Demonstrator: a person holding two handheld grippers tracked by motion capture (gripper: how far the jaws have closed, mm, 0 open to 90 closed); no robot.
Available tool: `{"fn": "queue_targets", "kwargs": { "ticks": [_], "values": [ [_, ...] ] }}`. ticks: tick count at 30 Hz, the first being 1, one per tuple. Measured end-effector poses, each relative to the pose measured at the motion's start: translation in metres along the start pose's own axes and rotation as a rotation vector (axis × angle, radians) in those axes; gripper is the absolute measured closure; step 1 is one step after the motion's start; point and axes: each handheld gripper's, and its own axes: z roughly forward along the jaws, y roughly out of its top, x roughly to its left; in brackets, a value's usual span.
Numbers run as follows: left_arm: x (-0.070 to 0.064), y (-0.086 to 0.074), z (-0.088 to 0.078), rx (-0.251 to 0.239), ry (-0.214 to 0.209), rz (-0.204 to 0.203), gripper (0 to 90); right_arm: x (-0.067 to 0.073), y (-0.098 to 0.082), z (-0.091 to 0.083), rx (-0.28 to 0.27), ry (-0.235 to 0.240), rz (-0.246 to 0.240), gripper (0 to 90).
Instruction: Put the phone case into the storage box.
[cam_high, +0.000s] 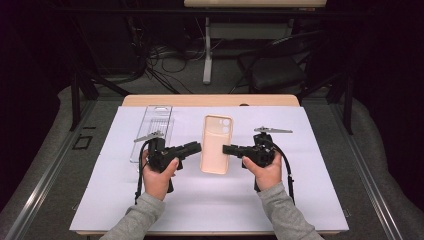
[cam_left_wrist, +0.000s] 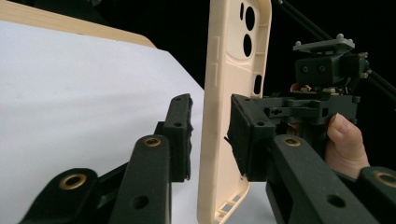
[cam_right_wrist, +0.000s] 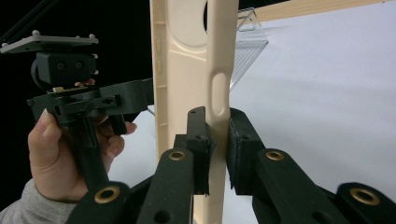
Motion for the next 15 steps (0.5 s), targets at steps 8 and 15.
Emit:
{"fn": "queue_targets", "kwargs": {
  "ticks": [8,15],
  "values": [
    [0.0030,0.0001,0.0029,0.026,0.048,0.026,63.6,-0.0024,-0.0004,-0.0023,-0.001,-0.021,-0.009,81.0],
    [0.0050,0.0007,0.0033,0.030,0.088,0.062,57.6,-0.0037,0.0001,-0.0047,0.003,-0.030,-0.008,81.0]
  ]
}}
